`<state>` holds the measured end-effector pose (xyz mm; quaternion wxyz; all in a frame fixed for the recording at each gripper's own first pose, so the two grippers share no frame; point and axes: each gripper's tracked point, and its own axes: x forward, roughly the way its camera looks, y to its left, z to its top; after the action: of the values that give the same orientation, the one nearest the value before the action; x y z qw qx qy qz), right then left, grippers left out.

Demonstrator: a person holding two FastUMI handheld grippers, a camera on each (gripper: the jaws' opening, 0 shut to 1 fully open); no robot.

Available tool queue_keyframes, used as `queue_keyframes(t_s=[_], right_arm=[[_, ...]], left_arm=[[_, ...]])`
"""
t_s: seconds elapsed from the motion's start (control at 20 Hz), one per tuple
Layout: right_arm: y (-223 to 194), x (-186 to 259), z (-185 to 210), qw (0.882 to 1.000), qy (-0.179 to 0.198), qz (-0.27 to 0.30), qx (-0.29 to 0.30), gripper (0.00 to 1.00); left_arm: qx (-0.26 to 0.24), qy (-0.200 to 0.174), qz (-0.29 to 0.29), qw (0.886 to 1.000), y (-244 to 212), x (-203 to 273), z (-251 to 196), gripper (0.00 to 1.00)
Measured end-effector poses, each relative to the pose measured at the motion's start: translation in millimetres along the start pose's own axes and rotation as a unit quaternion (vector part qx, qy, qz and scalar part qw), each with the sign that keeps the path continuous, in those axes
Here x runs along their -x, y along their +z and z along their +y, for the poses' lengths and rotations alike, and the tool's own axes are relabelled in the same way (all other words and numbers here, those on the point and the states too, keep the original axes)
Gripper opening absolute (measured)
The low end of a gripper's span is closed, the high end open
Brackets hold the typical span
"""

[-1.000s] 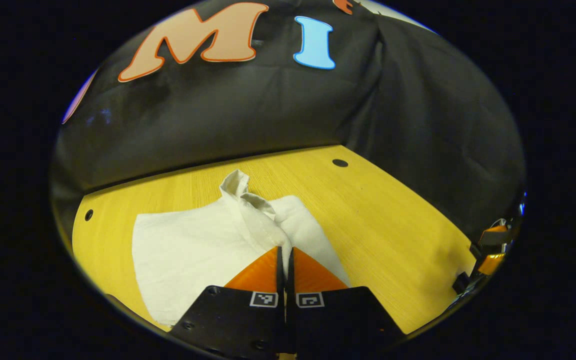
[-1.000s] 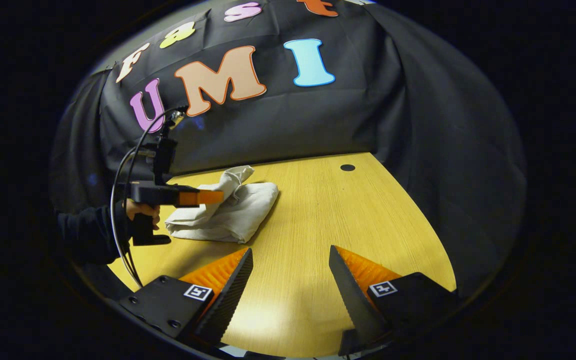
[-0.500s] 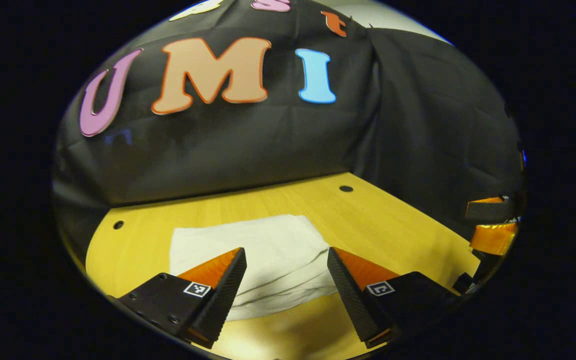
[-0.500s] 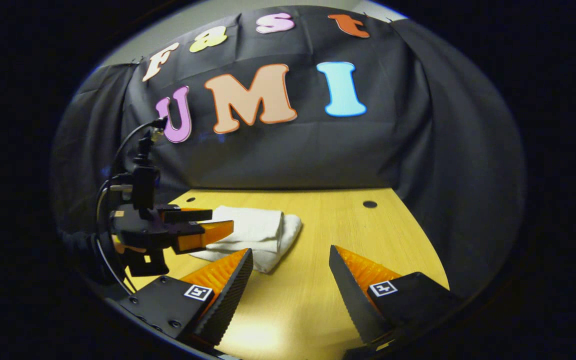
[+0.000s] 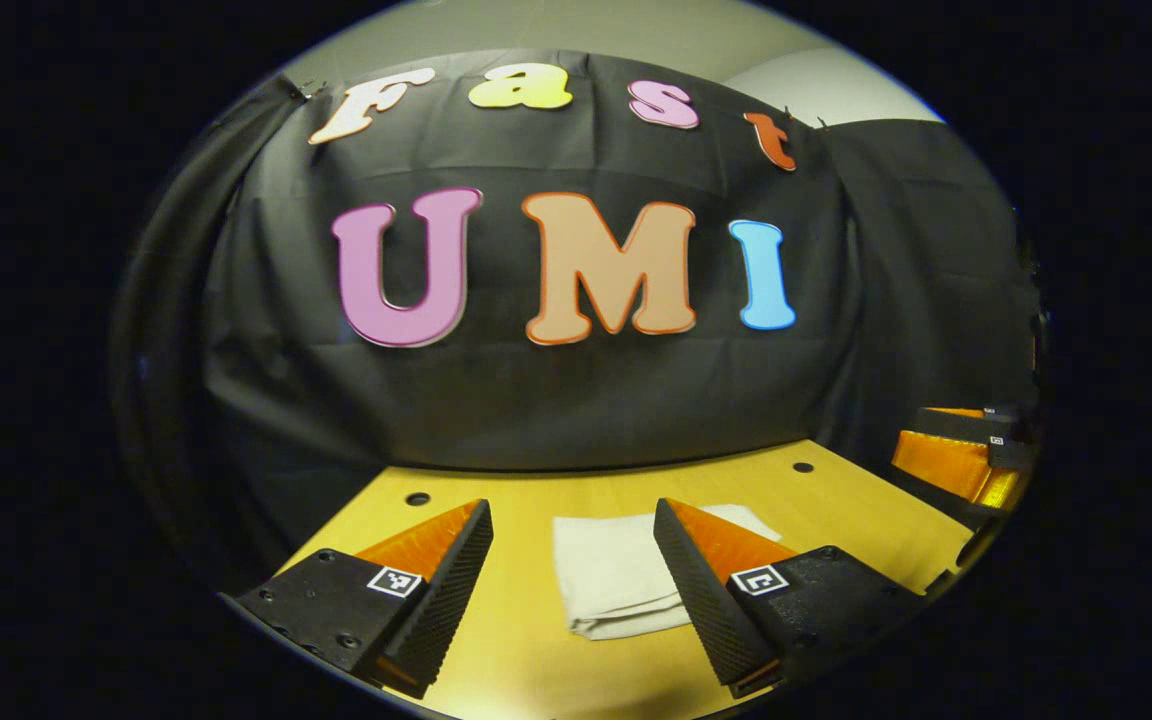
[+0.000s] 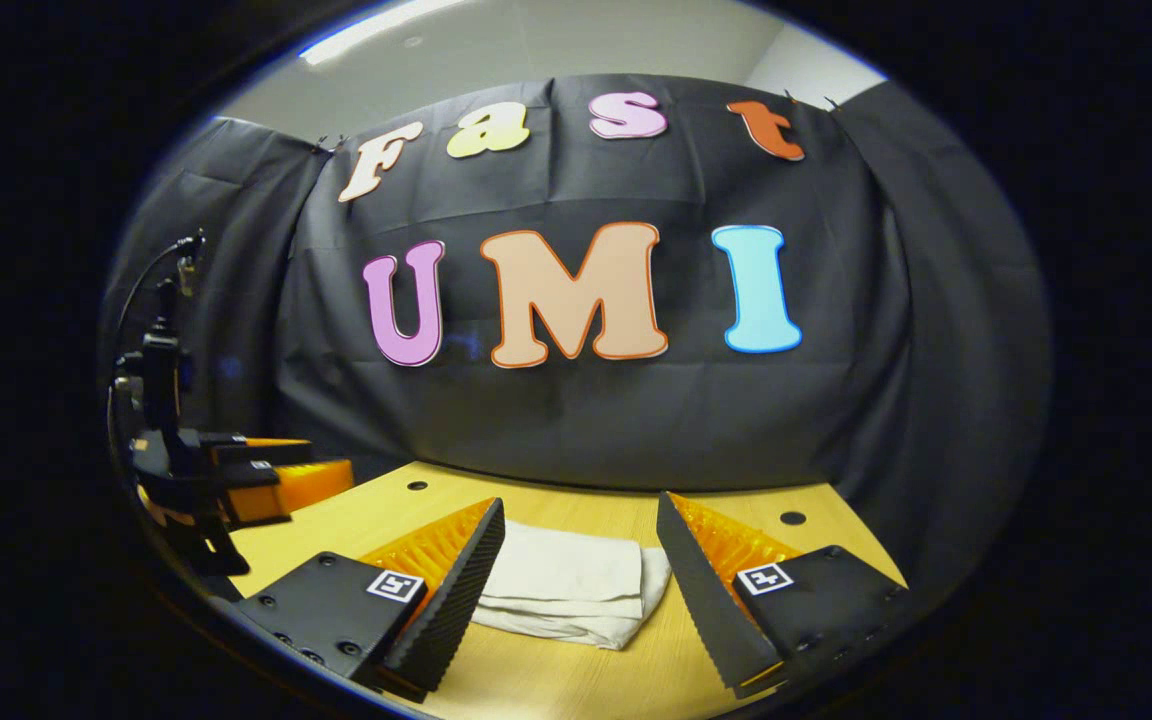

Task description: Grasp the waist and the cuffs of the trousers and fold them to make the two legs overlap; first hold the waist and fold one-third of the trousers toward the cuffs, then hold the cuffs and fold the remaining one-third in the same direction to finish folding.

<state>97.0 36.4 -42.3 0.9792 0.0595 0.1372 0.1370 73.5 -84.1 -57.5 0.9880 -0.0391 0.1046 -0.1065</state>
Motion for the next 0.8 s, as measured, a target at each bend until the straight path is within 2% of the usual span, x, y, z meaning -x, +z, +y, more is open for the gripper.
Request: queue_keyframes(t_s=[0.15, 0.35, 0.4, 0.55, 0.8], right_arm=[[21, -2, 13, 1.000, -0.005, -0.030, -0.004, 0.97], [50, 1, 20, 0.998, -0.020, -0.061, 0.003, 1.00], [58, 3, 22, 0.997, -0.023, -0.070, 0.012, 0.95], [74, 9, 25, 0.994, -0.032, -0.095, 0.035, 0.96], [77, 16, 31, 0.994, -0.035, -0.094, 0.036, 0.96]], left_arm=[[-0.003, 0.041, -0.018, 0.999, 13, 12, 48, 0.96], [0.005, 0.064, -0.034, 0.997, 27, 24, 78, 0.96], [0.005, 0.066, -0.037, 0.997, 30, 26, 82, 0.96], [0.006, 0.064, -0.049, 0.997, 40, 28, 85, 0.96], [0.002, 0.052, -0.055, 0.997, 49, 31, 84, 0.96]])
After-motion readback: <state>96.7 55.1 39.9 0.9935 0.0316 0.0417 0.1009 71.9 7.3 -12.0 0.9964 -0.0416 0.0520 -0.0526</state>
